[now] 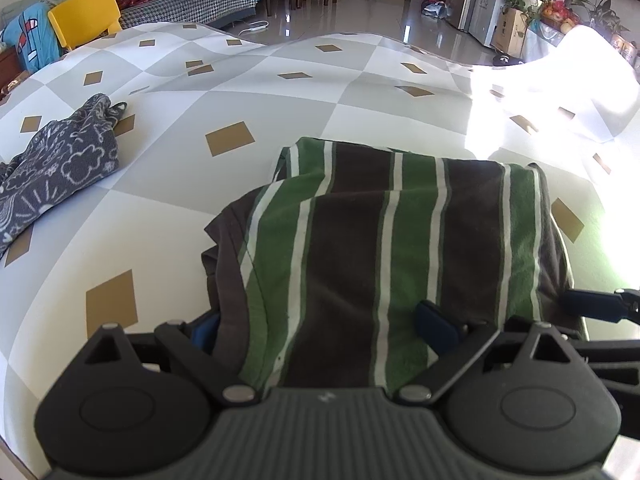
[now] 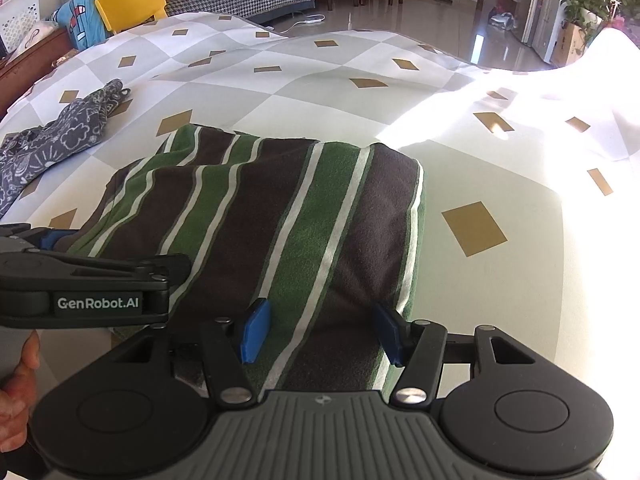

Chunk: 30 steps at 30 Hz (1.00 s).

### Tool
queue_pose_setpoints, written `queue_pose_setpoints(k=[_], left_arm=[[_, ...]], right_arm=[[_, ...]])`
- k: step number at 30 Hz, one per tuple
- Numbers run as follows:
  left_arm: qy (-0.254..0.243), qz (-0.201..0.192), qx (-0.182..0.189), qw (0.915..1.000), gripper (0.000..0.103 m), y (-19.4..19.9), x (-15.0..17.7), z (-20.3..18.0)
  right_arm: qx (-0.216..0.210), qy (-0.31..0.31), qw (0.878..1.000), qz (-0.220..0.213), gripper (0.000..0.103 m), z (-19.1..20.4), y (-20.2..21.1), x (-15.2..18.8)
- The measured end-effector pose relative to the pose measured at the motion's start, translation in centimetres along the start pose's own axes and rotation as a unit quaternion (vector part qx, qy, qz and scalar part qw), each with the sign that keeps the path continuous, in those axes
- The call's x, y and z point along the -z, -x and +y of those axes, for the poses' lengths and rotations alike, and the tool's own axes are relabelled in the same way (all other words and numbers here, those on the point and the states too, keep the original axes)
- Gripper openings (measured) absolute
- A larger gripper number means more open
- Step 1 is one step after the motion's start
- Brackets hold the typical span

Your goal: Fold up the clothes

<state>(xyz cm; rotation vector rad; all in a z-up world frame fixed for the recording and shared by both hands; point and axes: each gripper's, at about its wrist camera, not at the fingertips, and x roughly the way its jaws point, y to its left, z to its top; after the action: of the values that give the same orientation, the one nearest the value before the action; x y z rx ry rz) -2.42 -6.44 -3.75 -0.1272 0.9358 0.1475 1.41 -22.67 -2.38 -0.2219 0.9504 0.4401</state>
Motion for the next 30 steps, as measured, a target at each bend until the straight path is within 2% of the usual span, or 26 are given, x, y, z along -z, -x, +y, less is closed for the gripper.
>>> queue_pose_setpoints(k=[13, 20, 30], left_arm=[[-0.036, -0.016, 0.008, 0.9992, 0.098, 2.6, 0.4, -1.1], [-0.046, -0.011, 0.003, 0.9989, 0.098, 3.1, 1.1, -1.0], [-0.063, 0.001, -0.004, 0.998, 0.098, 2.8, 2.0, -1.2]], right_arm=[[0.014, -0.038, 0.999, 0.003, 0.055, -0.9, 2.0, 0.9], [0.023, -0.078, 0.997, 0.013, 0.055, -1.2, 2.3, 2.0], [0.036, -0.08, 0.996, 0.007, 0.055, -0.4, 2.0, 2.9]])
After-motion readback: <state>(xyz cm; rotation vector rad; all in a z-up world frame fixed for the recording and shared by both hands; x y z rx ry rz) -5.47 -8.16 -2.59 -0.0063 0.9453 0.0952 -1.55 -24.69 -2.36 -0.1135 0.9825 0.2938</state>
